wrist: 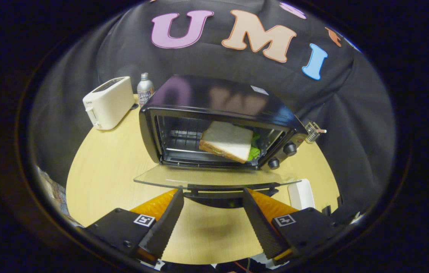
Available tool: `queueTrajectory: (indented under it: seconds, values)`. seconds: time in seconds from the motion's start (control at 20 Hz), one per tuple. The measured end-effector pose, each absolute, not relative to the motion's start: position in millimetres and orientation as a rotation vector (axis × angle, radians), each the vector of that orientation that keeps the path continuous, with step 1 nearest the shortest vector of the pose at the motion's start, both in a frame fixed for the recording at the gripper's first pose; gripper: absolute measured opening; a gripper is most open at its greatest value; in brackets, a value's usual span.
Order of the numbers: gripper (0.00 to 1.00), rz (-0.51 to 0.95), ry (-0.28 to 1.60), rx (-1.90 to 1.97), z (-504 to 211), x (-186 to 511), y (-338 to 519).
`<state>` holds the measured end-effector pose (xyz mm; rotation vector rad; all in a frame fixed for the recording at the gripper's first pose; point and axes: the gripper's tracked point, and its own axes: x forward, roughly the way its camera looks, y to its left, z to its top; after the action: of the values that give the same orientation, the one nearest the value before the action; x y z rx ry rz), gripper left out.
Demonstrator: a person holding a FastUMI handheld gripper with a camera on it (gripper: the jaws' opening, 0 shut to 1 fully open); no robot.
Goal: Open the toaster oven, put the food inside, and close the toaster oven door.
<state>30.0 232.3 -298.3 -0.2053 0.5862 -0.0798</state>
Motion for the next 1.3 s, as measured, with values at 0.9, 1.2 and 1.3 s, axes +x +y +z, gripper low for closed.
queueTrajectory:
  seconds: [0.9, 1.2, 1.3]
  values:
    - [1.00, -0.056, 0.341, -0.166, -240.3, 126.5, 241.7]
    - [1.00, 0.009, 0.305, -0.054, -221.0, 125.5, 254.0]
    - [1.00, 0.027, 0.260, 0.002, -198.3, 120.7, 253.6]
